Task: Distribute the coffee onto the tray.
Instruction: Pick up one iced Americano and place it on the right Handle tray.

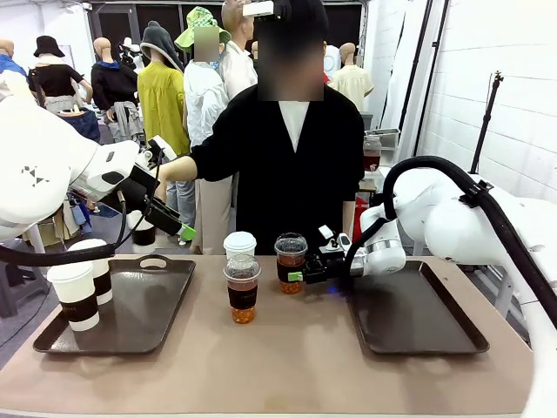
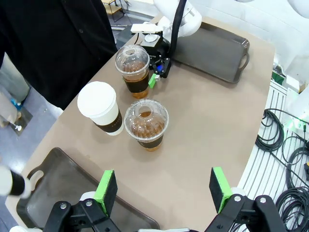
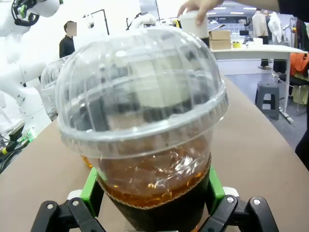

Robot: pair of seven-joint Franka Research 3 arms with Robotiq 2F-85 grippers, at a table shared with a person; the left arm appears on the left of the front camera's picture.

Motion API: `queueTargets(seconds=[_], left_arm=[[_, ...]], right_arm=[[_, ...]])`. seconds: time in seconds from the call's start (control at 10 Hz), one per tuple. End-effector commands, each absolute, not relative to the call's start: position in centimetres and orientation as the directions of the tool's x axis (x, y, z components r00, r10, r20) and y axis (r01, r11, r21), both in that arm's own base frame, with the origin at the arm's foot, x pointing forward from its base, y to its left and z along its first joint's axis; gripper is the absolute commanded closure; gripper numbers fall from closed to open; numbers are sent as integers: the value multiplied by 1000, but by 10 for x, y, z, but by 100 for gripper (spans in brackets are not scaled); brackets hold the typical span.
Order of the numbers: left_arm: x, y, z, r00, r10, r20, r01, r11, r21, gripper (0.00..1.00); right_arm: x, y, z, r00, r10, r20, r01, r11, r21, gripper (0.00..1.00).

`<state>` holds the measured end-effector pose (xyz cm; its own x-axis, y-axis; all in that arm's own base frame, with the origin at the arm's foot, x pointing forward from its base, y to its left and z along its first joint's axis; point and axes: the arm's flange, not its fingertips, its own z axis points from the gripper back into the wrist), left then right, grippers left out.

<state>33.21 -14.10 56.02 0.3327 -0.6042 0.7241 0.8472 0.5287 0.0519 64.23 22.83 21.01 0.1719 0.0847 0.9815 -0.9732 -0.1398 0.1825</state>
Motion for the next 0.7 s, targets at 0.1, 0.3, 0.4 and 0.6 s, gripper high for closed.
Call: queueTargets(seconds=[0.1, 0.3, 0.4, 0.6], left_arm=[[332, -140, 559, 334, -600, 727, 849, 527, 44, 0], [332, -140, 559, 334, -600, 727, 849, 527, 44, 0], [332, -140, 559, 334, -600, 727, 849, 527, 44, 0], [332, -140, 559, 334, -600, 727, 849, 527, 44, 0]], right_arm=[[643, 243, 202, 175, 106, 979, -970, -153, 189, 20], [643, 239, 205, 143, 104, 984, -978, -137, 156, 39], [644, 238, 207, 140, 106, 984, -980, -127, 153, 39], [644, 236, 213, 140, 112, 984, -981, -123, 153, 39]])
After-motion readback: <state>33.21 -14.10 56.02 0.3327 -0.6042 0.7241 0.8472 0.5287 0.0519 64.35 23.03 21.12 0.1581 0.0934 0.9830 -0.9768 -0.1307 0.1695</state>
